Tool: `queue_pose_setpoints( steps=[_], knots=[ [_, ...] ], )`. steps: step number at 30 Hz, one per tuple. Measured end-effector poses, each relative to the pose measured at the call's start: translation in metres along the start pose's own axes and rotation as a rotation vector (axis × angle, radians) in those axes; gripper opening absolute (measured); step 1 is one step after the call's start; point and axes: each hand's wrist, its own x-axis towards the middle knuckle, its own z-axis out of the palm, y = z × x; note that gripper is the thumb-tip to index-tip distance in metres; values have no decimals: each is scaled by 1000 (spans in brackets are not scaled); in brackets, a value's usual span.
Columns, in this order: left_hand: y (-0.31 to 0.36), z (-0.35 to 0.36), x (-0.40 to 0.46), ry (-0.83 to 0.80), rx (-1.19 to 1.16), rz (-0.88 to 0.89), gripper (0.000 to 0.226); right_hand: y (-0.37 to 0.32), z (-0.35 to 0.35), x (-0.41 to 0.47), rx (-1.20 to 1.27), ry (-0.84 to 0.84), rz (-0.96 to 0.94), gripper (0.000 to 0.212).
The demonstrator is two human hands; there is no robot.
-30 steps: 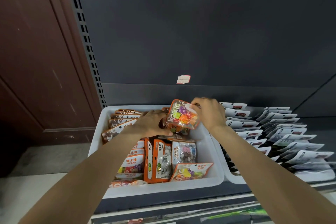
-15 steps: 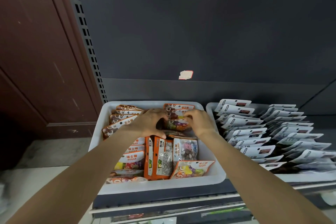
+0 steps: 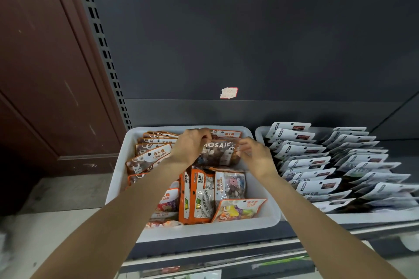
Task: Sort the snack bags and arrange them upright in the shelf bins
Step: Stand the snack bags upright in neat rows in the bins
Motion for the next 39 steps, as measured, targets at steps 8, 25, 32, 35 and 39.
queue_pose_setpoints(
  steps=[8,25,32,35,39],
  knots=[
    [-6,-15,-14,-11,-79,-103,14,-18,6,-1,-109,8,-31,19],
    [-80,-89,-88,-359,53,-246,27,-105,42,3,-520,204,-126,17],
    [-81,-94,-92,-450,-26,-246,45,-111,38,-2,-506,181,-216,16],
    [-76,-95,-91,-461,-26,-220,40,-120,46,-2,-439,48,-333,20],
    [-79,-94,-95,-396,-28,-223,39,-130,65,4,-350,-35,-413,23]
  ],
)
